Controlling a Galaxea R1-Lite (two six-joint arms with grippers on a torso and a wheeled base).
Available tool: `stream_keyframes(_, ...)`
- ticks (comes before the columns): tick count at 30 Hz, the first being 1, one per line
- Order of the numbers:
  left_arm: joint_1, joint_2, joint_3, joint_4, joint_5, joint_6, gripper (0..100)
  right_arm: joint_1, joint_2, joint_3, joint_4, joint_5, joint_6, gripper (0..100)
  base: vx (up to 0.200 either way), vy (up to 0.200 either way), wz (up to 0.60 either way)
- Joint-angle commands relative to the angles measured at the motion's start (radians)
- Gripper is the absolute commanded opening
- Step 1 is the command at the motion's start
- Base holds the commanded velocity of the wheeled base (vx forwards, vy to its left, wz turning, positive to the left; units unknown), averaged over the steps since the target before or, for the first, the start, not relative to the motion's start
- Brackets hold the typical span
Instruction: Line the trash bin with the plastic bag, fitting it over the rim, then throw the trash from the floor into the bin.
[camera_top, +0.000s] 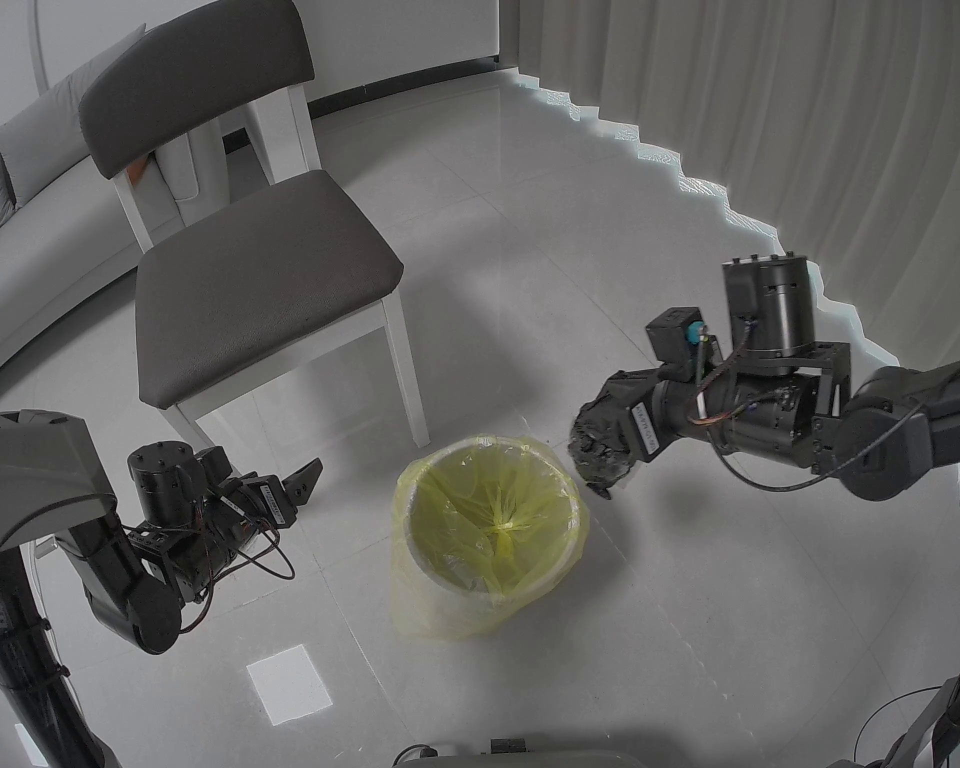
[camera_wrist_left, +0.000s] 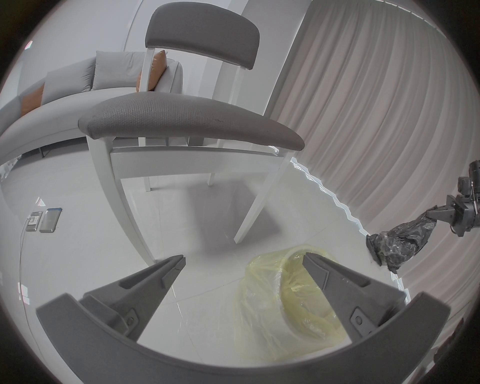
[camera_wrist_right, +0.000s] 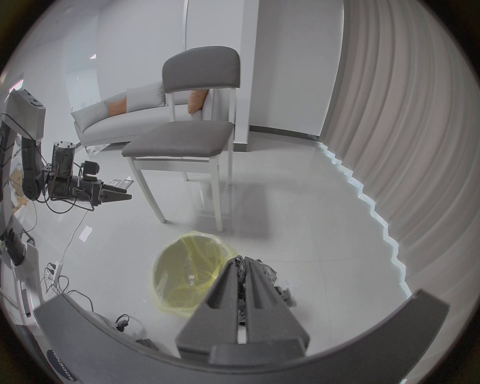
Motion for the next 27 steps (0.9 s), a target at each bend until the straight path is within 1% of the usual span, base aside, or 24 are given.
stream_keyframes(1, 0.003, -0.007, 0.032, -0.019, 0.006, -0.001, 100, 0.054, 0.129, -0.079, -0.003, 0.004, 0.005, 0, 0.000, 0.000, 0.00)
stream_keyframes(5, 0.014, -0.007, 0.036, -0.042, 0.006, -0.002, 100, 0.088, 0.201, -0.122, -0.011, 0.004, 0.008, 0, 0.000, 0.000, 0.00)
stream_keyframes(8, 0.015, -0.007, 0.038, -0.043, 0.006, -0.002, 100, 0.097, 0.262, -0.153, -0.032, 0.004, 0.008, 0, 0.000, 0.000, 0.00)
stream_keyframes(12, 0.017, 0.001, 0.035, -0.043, 0.004, -0.004, 100, 0.097, 0.348, -0.207, -0.046, 0.004, 0.008, 0, 0.000, 0.000, 0.00)
stream_keyframes(24, 0.011, 0.035, 0.015, -0.049, 0.001, -0.005, 100, 0.092, 0.512, -0.279, -0.044, 0.005, 0.008, 0, 0.000, 0.000, 0.00)
stream_keyframes(27, 0.011, 0.059, 0.033, -0.097, 0.003, -0.007, 100, 0.086, 0.577, -0.305, -0.047, 0.005, 0.017, 0, 0.000, 0.000, 0.00)
